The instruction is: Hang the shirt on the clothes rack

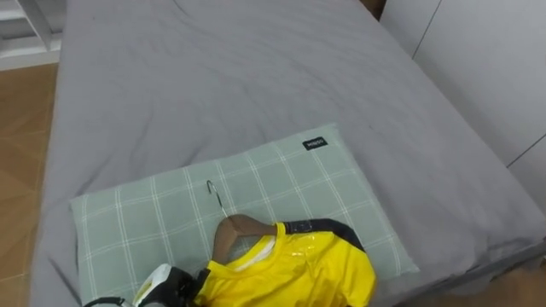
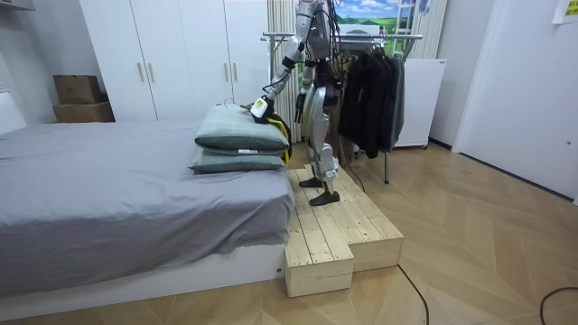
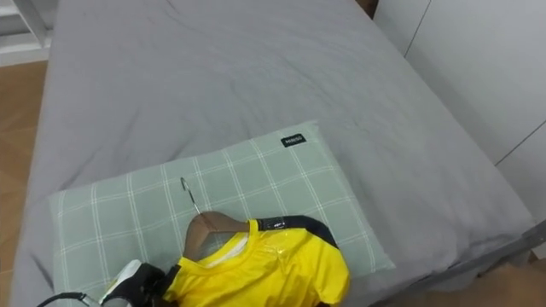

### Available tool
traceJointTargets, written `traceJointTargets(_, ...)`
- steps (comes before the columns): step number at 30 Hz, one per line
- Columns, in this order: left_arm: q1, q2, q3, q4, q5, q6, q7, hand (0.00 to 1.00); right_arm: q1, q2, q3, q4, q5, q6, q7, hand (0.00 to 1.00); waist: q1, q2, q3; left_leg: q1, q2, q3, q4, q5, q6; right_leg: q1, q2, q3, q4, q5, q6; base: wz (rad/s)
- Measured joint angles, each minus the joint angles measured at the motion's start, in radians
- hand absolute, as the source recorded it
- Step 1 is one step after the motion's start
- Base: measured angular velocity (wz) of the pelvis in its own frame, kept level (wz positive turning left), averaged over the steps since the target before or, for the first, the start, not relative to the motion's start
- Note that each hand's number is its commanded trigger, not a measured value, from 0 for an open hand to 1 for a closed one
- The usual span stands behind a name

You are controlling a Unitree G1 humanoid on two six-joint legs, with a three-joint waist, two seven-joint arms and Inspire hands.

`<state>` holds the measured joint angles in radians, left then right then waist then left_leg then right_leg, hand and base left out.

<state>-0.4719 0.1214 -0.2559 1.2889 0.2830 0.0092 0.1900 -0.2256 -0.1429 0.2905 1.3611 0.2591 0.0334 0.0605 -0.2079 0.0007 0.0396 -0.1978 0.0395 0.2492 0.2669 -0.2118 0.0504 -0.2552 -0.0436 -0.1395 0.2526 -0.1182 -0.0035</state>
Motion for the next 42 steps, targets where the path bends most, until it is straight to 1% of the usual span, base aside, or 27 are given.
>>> traceJointTargets(3, 0.002, 0.001, 0.000, -0.006, -0.027, 0.001, -0.008, 1.00, 0.000, 0.000, -0.001, -0.001, -0.024, 0.001, 0.007, 0.00, -0.001, 0.000, -0.0001, 0.003, 0.000, 0.000, 0.000, 0.000, 0.000, 0.009, 0.002, 0.002, -0.009, 0.000, 0.000, 0.03)
traceJointTargets(7, 0.005, 0.001, 0.006, -0.012, -0.134, 0.001, -0.010, 1.00, 0.006, 0.000, -0.001, -0.003, -0.023, -0.001, 0.008, 0.00, 0.005, 0.000, -0.0006, 0.015, -0.001, -0.003, -0.011, 0.001, -0.002, 0.016, 0.002, 0.003, -0.008, 0.000, 0.000, 0.01)
traceJointTargets(9, 0.006, 0.001, 0.007, -0.012, -0.153, -0.001, -0.009, 1.00, 0.016, 0.000, -0.001, -0.004, -0.023, -0.012, 0.008, 0.00, 0.007, 0.000, -0.0015, 0.023, -0.002, -0.003, -0.014, 0.002, -0.003, 0.023, 0.003, 0.003, -0.011, 0.000, 0.000, 0.00)
traceJointTargets(10, 0.009, 0.000, 0.007, -0.012, -0.166, -0.001, -0.009, 1.00, 0.023, 0.000, -0.005, -0.007, -0.022, -0.017, 0.008, 0.00, 0.011, -0.001, -0.0027, 0.032, -0.002, -0.002, -0.017, 0.002, -0.004, 0.031, 0.004, 0.003, -0.013, 0.000, 0.000, 0.00)
traceJointTargets(11, 0.011, 0.000, 0.010, -0.013, -0.173, -0.001, -0.009, 1.00, 0.030, 0.000, -0.009, -0.007, -0.023, -0.021, 0.009, 0.00, 0.016, -0.002, -0.0075, 0.038, -0.001, -0.001, -0.021, 0.002, -0.004, 0.036, 0.006, 0.005, -0.015, 0.000, 0.000, 0.00)
traceJointTargets(13, 0.016, 0.001, 0.018, -0.017, -0.173, -0.002, -0.008, 1.00, 0.041, -0.001, -0.009, -0.006, -0.023, -0.025, 0.015, 0.00, 0.023, -0.004, -0.0095, 0.054, 0.000, 0.000, -0.028, 0.004, -0.006, 0.049, 0.008, 0.011, -0.017, 0.000, 0.000, -0.03)
traceJointTargets(14, 0.023, 0.003, 0.018, -0.028, -0.173, -0.002, -0.008, 1.00, 0.045, -0.002, -0.009, -0.006, -0.022, -0.027, 0.018, 0.00, 0.023, -0.004, -0.0105, 0.058, 0.000, 0.000, -0.028, 0.004, -0.006, 0.053, 0.009, 0.010, -0.017, 0.000, 0.000, 0.00)
traceJointTargets(15, 0.045, 0.009, 0.018, -0.071, -0.173, -0.002, -0.007, 1.00, 0.052, -0.003, -0.009, -0.007, -0.021, -0.034, 0.023, 0.00, 0.023, -0.004, -0.0107, 0.069, 0.001, 0.000, -0.029, 0.004, -0.007, 0.063, 0.009, 0.009, -0.018, -0.001, 0.001, 0.00)
traceJointTargets(16, 0.060, 0.011, 0.018, -0.105, -0.173, -0.003, -0.006, 1.00, 0.056, -0.006, -0.011, -0.007, -0.020, -0.039, 0.030, 0.00, 0.024, -0.003, -0.0135, 0.075, 0.001, -0.003, -0.029, 0.004, -0.007, 0.070, 0.009, 0.009, -0.018, -0.002, 0.002, 0.03)
traceJointTargets(17, 0.066, 0.013, 0.018, -0.121, -0.175, -0.004, -0.006, 1.00, 0.060, -0.006, -0.015, -0.006, -0.020, -0.042, 0.031, 0.00, 0.023, -0.003, -0.0135, 0.081, 0.001, -0.003, -0.030, 0.004, -0.007, 0.077, 0.009, 0.009, -0.018, -0.002, 0.002, 0.00)
traceJointTargets(20, 0.103, 0.013, 0.016, -0.198, -0.226, -0.010, -0.009, 1.00, 0.081, -0.011, -0.033, 0.003, -0.009, -0.055, 0.051, 0.00, 0.022, -0.002, -0.0169, 0.117, 0.000, -0.004, -0.035, 0.004, -0.007, 0.121, 0.010, 0.004, -0.039, -0.001, 0.002, 0.02)
traceJointTargets(22, 0.143, 0.014, 0.022, -0.292, -0.253, -0.010, -0.024, 1.00, 0.114, -0.017, -0.053, -0.005, 0.014, -0.062, 0.058, 0.00, 0.027, -0.001, -0.0327, 0.144, -0.001, -0.007, -0.049, 0.004, -0.007, 0.149, 0.012, 0.008, -0.052, -0.001, 0.002, 0.04)
traceJointTargets(24, 0.154, 0.020, 0.025, -0.329, -0.253, -0.010, -0.031, 1.00, 0.136, -0.017, -0.081, -0.011, 0.015, -0.065, 0.067, 0.00, 0.026, 0.000, -0.0365, 0.166, -0.001, -0.005, -0.053, 0.004, -0.007, 0.169, 0.013, 0.011, -0.055, -0.001, 0.002, -0.03)
traceJointTargets(26, 0.156, 0.029, 0.026, -0.350, -0.252, -0.010, -0.047, 1.00, 0.152, -0.018, -0.100, -0.022, 0.016, -0.066, 0.074, 0.00, 0.025, 0.005, -0.0411, 0.190, -0.002, -0.002, -0.064, 0.005, -0.009, 0.191, 0.014, 0.011, -0.062, 0.000, 0.002, -0.02)
traceJointTargets(30, 0.167, 0.030, 0.026, -0.369, -0.253, -0.011, -0.050, 1.00, 0.182, -0.022, -0.126, -0.039, 0.014, -0.067, 0.074, 0.00, 0.025, 0.009, -0.0431, 0.237, -0.004, -0.003, -0.086, 0.009, -0.015, 0.237, 0.016, 0.005, -0.074, 0.001, 0.003, 0.00)
traceJointTargets(31, 0.177, 0.030, 0.026, -0.376, -0.253, -0.011, -0.050, 1.00, 0.192, -0.025, -0.133, -0.046, 0.009, -0.068, 0.074, 0.00, 0.024, 0.011, -0.0474, 0.246, -0.004, -0.005, -0.091, 0.009, -0.016, 0.249, 0.018, 0.004, -0.085, 0.001, 0.003, 0.00)
traceJointTargets(33, 0.192, 0.032, 0.026, -0.403, -0.254, -0.011, -0.052, 1.00, 0.198, -0.026, -0.151, -0.046, 0.009, -0.067, 0.074, 0.00, 0.025, 0.011, -0.0478, 0.258, -0.005, -0.007, -0.095, 0.011, -0.018, 0.256, 0.018, 0.002, -0.086, 0.001, 0.003, 0.04)
traceJointTargets(38, 0.203, 0.035, 0.027, -0.406, -0.291, -0.012, -0.072, 1.00, 0.212, -0.026, -0.168, -0.047, 0.008, -0.079, 0.075, 0.00, 0.024, 0.008, -0.0456, 0.279, -0.010, -0.009, -0.101, 0.011, -0.019, 0.283, 0.020, 0.001, -0.098, 0.001, 0.003, 0.01)
traceJointTargets(40, 0.205, 0.039, 0.028, -0.416, -0.293, -0.013, -0.079, 1.00, 0.216, -0.024, -0.197, -0.047, -0.008, -0.079, 0.076, 0.00, 0.026, 0.002, -0.0421, 0.282, -0.010, -0.012, -0.101, 0.011, -0.019, 0.289, 0.020, 0.005, -0.100, 0.001, 0.003, 0.02)
traceJointTargets(41, 0.212, 0.051, 0.028, -0.444, -0.293, -0.013, -0.087, 1.00, 0.216, -0.024, -0.203, -0.047, -0.020, -0.080, 0.074, 0.00, 0.026, -0.002, -0.0395, 0.282, -0.010, -0.011, -0.102, 0.011, -0.019, 0.288, 0.021, 0.007, -0.100, 0.000, 0.003, 0.00)
traceJointTargets(42, 0.216, 0.056, 0.028, -0.459, -0.293, -0.013, -0.089, 1.00, 0.216, -0.024, -0.204, -0.047, -0.024, -0.081, 0.073, 0.00, 0.026, -0.003, -0.0384, 0.282, -0.010, -0.011, -0.102, 0.011, -0.019, 0.288, 0.021, 0.008, -0.100, 0.000, 0.003, 0.00)
